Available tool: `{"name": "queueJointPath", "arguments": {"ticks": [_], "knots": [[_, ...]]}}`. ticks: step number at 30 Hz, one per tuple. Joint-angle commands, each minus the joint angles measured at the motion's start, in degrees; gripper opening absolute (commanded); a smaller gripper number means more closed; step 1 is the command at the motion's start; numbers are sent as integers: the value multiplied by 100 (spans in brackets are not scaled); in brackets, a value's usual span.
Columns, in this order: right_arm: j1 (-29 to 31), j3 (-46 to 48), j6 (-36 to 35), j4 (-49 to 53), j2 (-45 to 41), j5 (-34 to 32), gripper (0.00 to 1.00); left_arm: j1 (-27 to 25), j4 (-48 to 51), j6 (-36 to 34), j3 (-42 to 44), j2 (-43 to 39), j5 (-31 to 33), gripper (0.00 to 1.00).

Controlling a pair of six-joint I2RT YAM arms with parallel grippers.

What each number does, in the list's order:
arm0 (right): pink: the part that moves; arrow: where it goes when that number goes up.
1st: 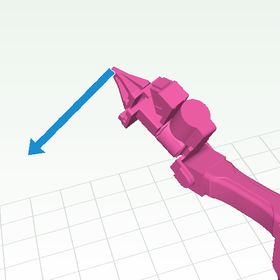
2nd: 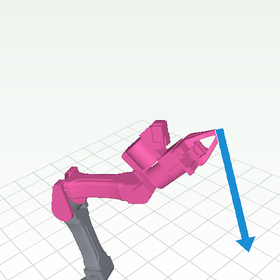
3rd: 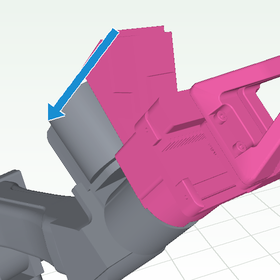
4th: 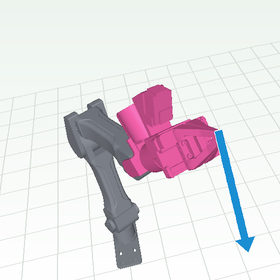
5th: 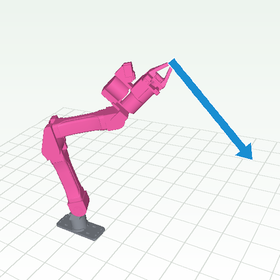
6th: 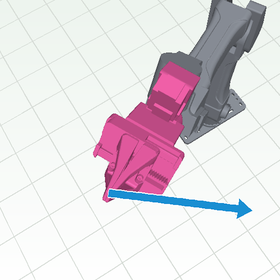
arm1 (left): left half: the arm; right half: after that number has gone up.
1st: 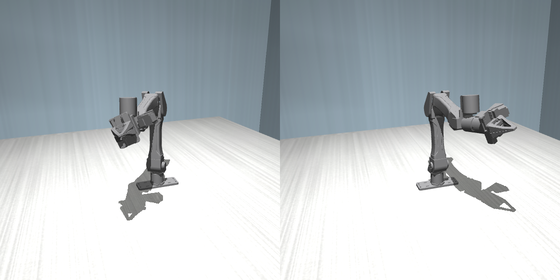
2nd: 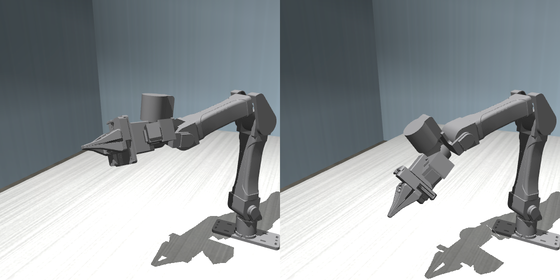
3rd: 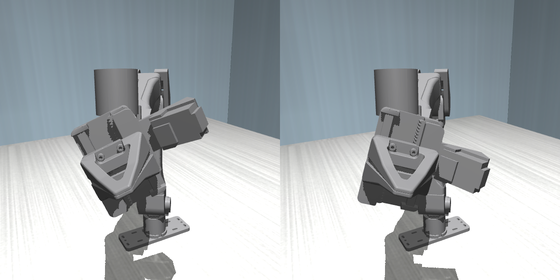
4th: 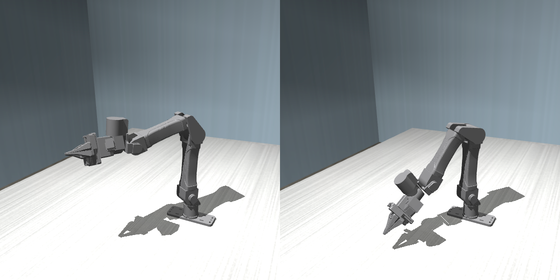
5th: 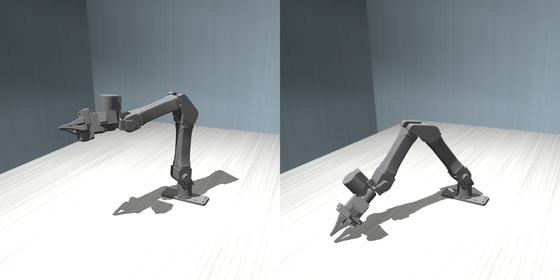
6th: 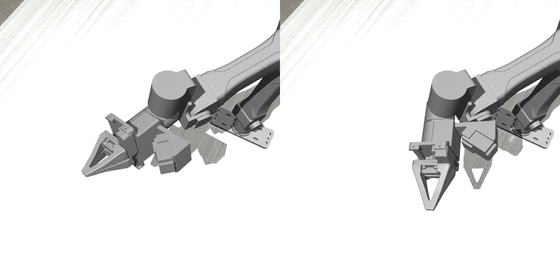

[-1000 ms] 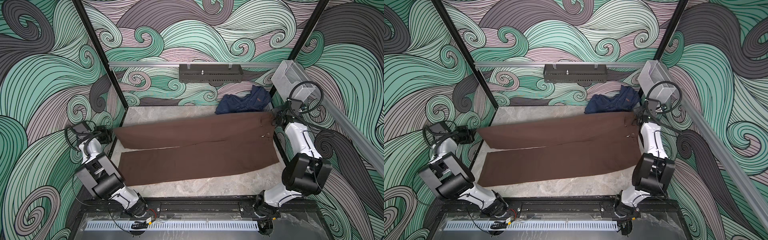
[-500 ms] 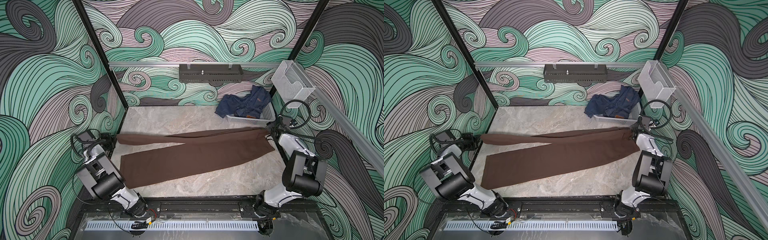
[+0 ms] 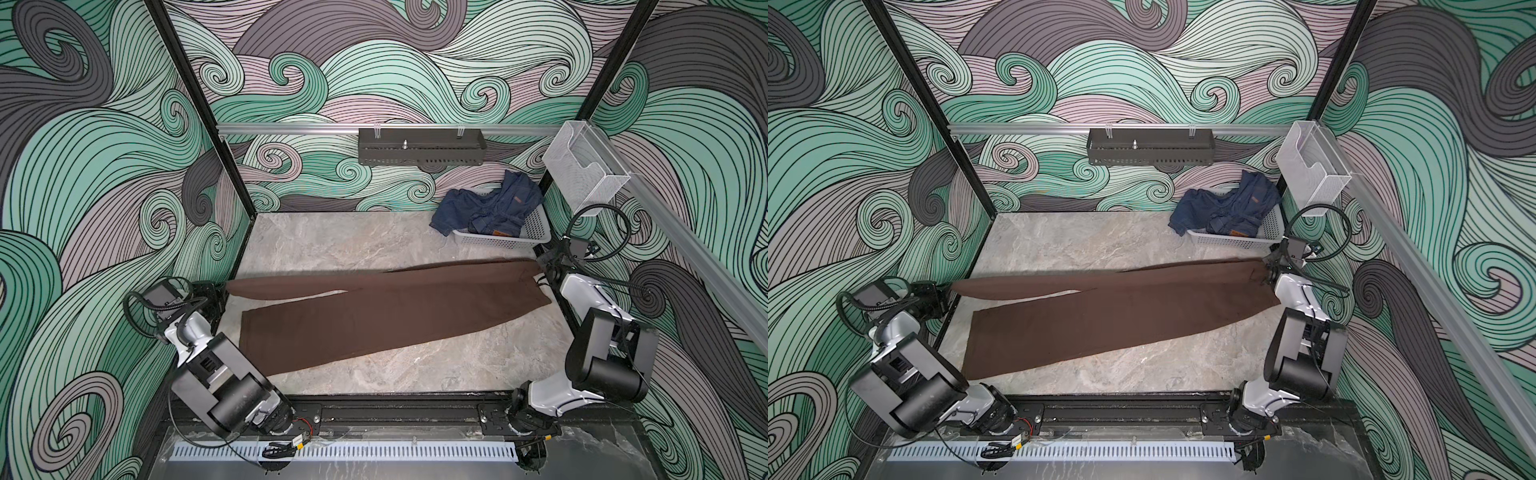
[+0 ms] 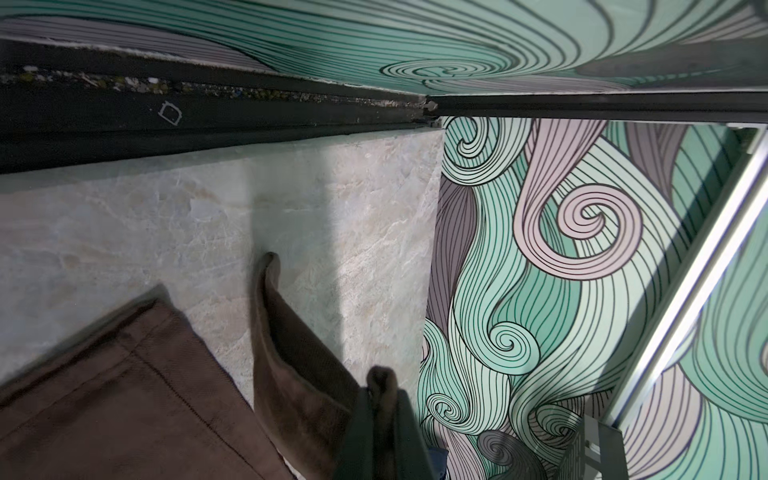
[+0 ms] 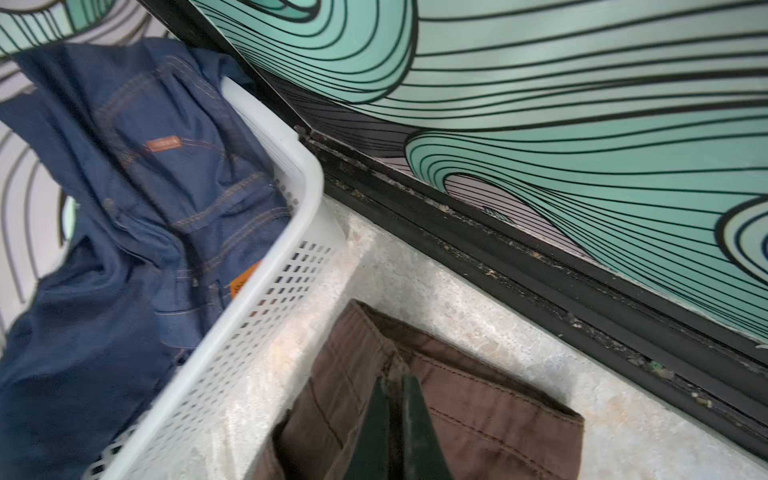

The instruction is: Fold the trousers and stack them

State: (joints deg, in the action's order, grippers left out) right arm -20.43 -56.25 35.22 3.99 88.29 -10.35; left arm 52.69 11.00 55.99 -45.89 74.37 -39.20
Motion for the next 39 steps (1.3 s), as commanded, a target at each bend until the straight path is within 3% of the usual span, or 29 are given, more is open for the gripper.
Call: {"name": "queueJointPath", "arguments": {"ticks": [1,9,21,25,27,35,39], "knots": [[-118,285,-224,-148,-23,-516,0,317,348,-304,466,-203,216,0],[-120,349,-71,250,220,-807,7,506,357,-337,1213,21,413,0],[-122,246,177,1071,354,-1140,10,523,944,-413,1245,-199,840,0],[-128,-34,342,1923,346,-1154,41,524,1039,-404,1216,-247,811,0],[-128,-218,483,2400,337,-1095,51,523,1074,-404,1185,-256,791,0],[-129,40,1227,3304,-373,-539,66,523,1381,-618,1008,-309,765,0],[-386,296,1726,3313,-620,194,68,523,1466,-702,951,-291,747,0]]}}
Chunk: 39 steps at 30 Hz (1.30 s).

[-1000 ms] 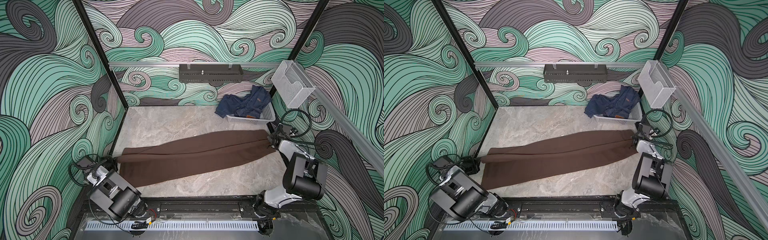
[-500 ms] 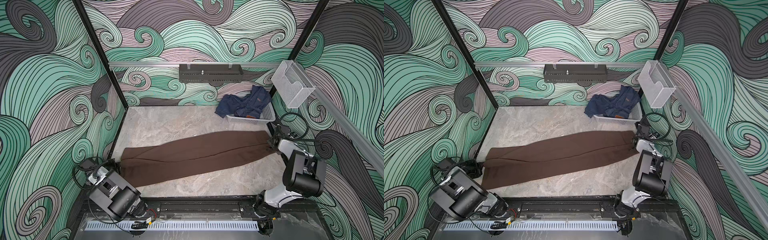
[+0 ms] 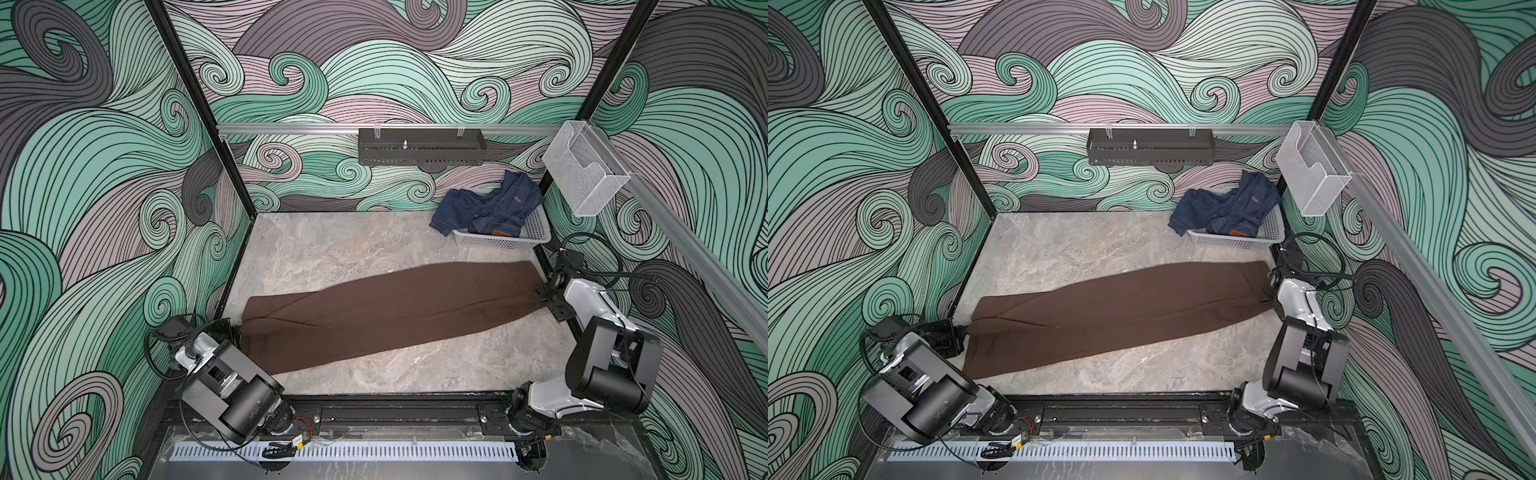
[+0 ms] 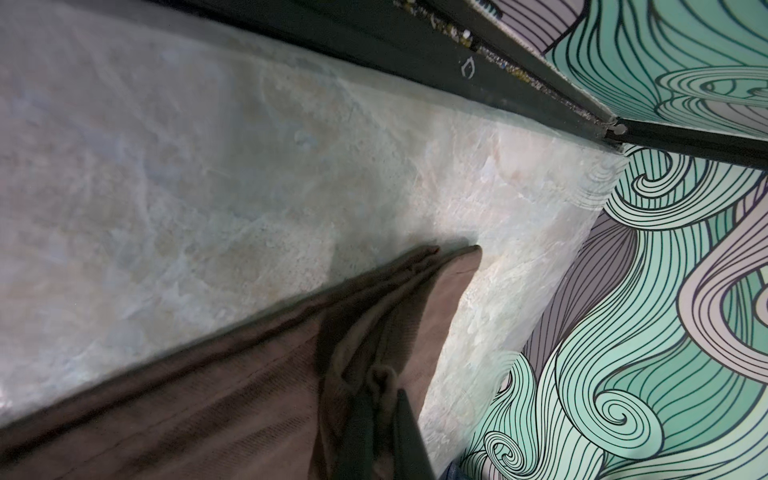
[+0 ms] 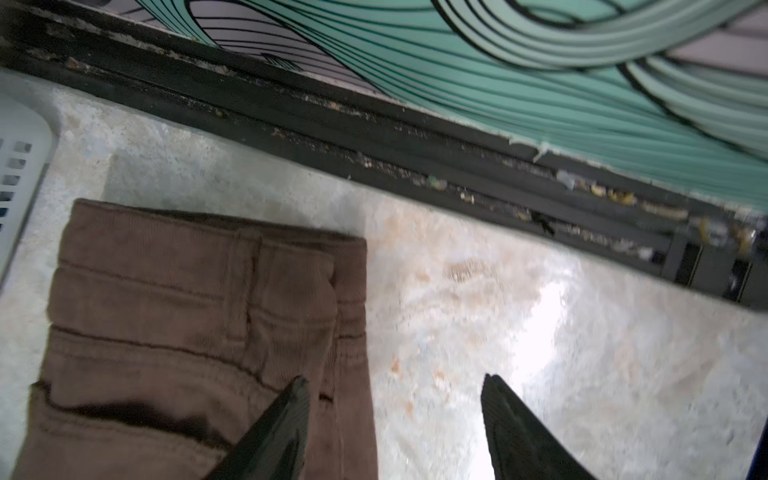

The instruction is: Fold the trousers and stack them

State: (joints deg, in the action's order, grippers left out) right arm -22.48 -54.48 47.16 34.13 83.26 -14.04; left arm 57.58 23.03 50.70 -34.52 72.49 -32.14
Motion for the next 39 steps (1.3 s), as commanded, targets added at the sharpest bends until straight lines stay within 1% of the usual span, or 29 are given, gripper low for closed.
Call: {"name": "queueJointPath", "arguments": {"ticks": [1,3,6,9,12,17,22,23,24,29,30,31,35,39], "knots": [[-292,87,639,301,-87,805,68,34,268,-188,-186,-112,41,0],[-403,-68,762,344,44,1158,68,34,239,-201,-182,-106,46,0],[-403,-320,948,340,308,1492,68,34,196,-192,-214,-45,50,0],[-397,-370,1294,171,496,1614,68,34,183,-178,-293,35,33,0],[-397,-487,1431,-6,723,1759,67,34,192,-174,-355,59,24,0],[-397,-703,1479,-191,1091,1975,63,34,212,-165,-398,46,63,0],[-399,-916,1354,-278,1443,2066,56,31,238,-148,-383,-69,173,0],[-395,-956,1334,-288,1510,2066,54,34,237,-140,-385,-64,182,0],[-398,-976,1311,-309,1579,2079,49,27,237,-138,-394,-54,182,0],[-389,-1094,1186,-299,1590,2079,11,33,246,-139,-443,-10,191,0],[-388,-1136,1152,-252,1545,2033,5,29,262,-139,-461,-7,197,0],[-389,-1166,1118,-219,1498,2015,0,21,264,-139,-469,0,200,0],[-384,-1341,1020,-71,1272,2004,0,28,265,-83,-556,40,184,0],[-342,-1826,945,85,1236,2069,0,18,37,175,-804,178,23,0]]}}
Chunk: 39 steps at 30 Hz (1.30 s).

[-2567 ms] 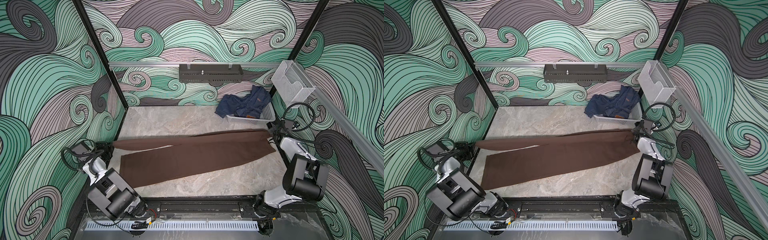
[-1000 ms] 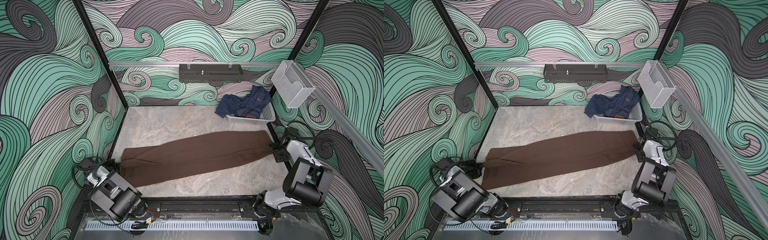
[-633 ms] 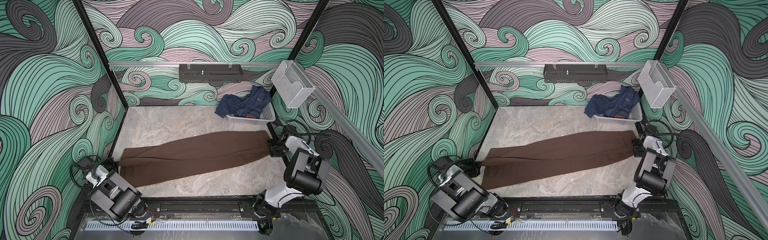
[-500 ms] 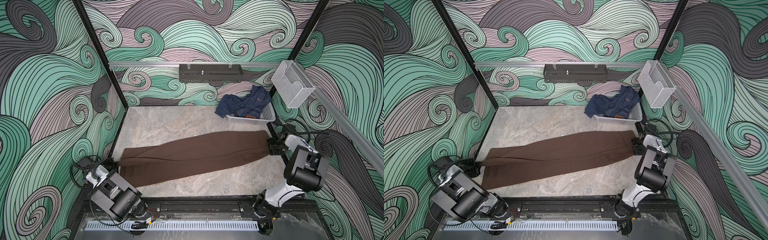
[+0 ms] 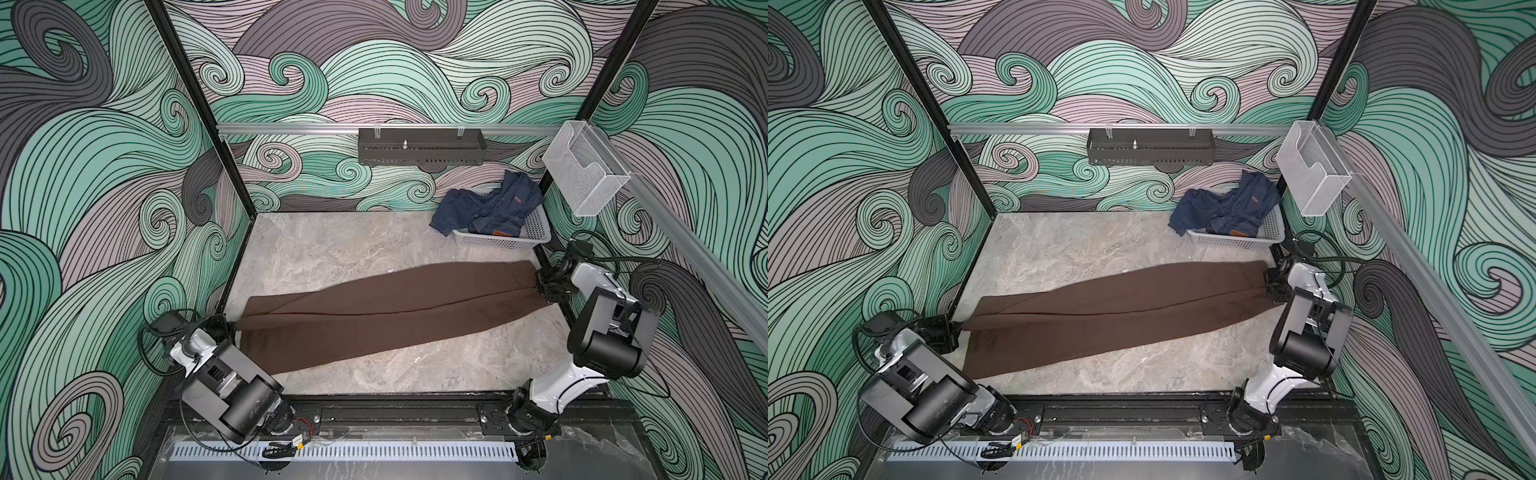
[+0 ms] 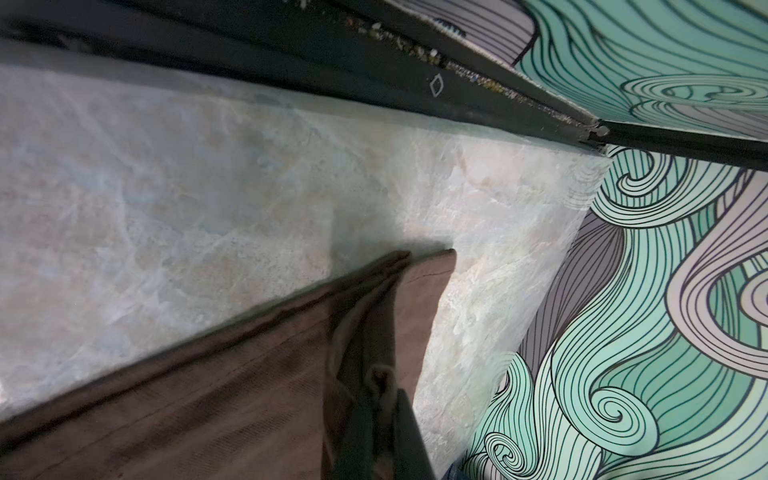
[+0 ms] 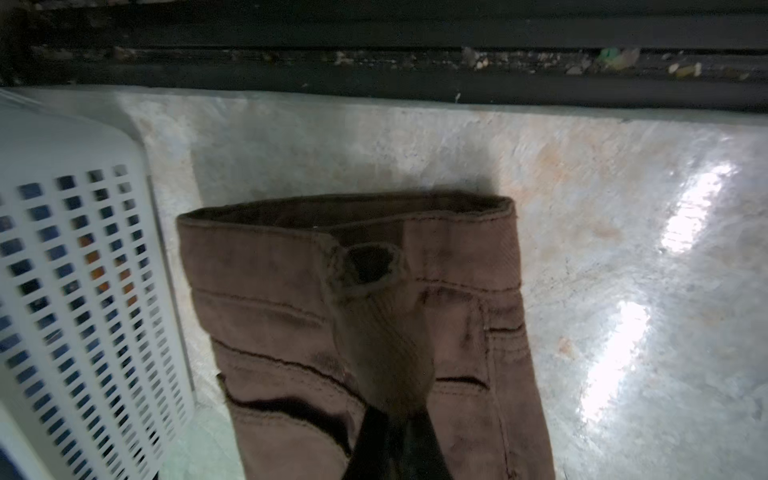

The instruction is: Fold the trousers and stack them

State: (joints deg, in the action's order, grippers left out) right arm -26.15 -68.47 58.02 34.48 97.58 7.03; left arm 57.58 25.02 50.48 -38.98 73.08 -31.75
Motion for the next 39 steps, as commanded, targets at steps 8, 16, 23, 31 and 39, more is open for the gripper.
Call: {"name": "queueJointPath", "arguments": {"ticks": [8,16,23,31,39], "knots": [[387,-1894,-77,-500,600,607,0,-523,-893,1198,-1672,804,-284,0],[208,-448,-660,-1116,178,252,0,-292,-385,518,-810,227,-136,0],[-124,548,-1111,-1213,181,-387,0,153,-215,230,272,-84,58,0],[-162,294,-1032,-906,201,-206,0,350,-86,475,191,-411,-128,0],[-240,-102,-1114,4,-601,-379,0,349,837,462,-512,-1081,-55,0]]}}
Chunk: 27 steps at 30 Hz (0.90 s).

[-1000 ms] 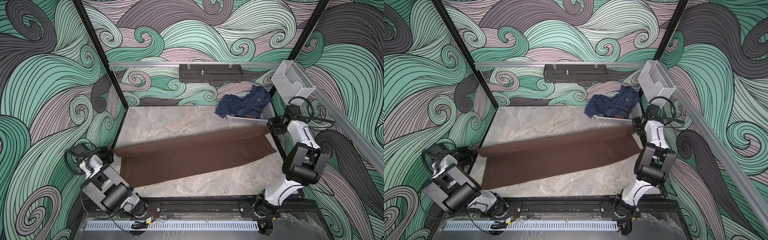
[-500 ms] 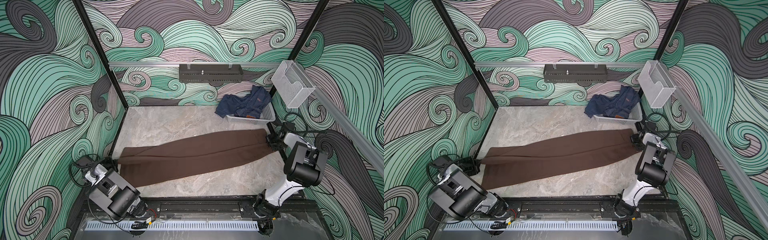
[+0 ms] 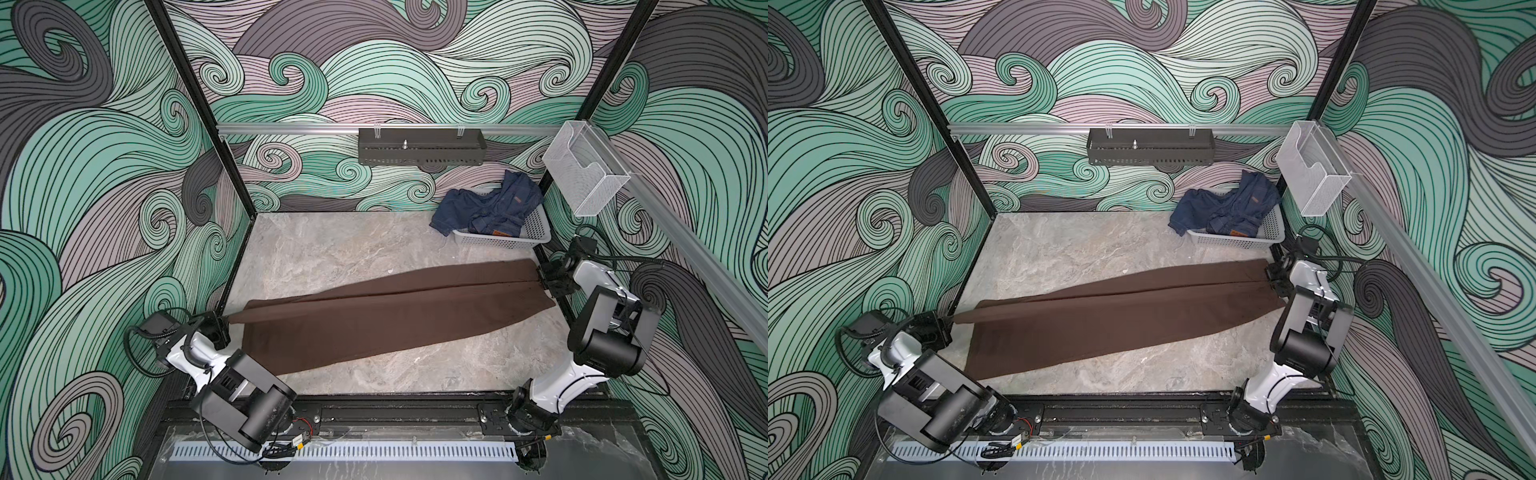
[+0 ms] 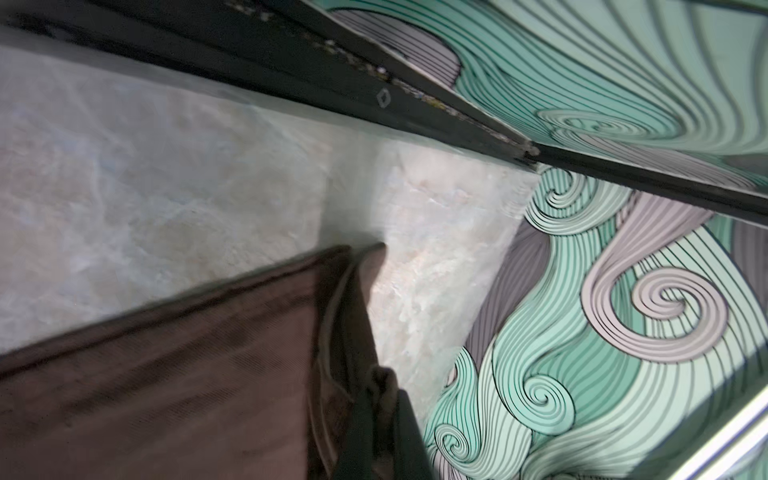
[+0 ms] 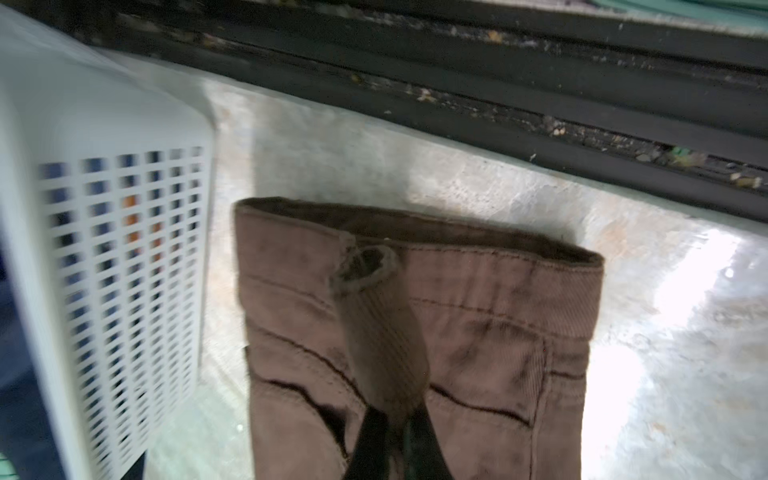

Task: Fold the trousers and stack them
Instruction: 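Pull the trousers taut lengthwise with both grippers and lay them flat, then open both grippers to release the hem and waistband ends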

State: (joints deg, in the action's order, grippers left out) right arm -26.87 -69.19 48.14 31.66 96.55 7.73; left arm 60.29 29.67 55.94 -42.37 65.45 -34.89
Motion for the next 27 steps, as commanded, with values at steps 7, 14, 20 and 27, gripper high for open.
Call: {"name": "queueJointPath", "arguments": {"ticks": [7,14,20,27], "knots": [[-440,861,-358,98,-395,-836,0,237,319,-198,952,-1033,1002,0],[-450,1008,-323,-32,182,-1024,0,372,455,-576,1244,-952,1513,0],[-448,983,-299,42,107,-996,0,538,542,-681,1202,-715,1326,0],[-430,1150,-304,47,-49,-1102,9,611,691,-686,1145,-718,1317,0]]}}
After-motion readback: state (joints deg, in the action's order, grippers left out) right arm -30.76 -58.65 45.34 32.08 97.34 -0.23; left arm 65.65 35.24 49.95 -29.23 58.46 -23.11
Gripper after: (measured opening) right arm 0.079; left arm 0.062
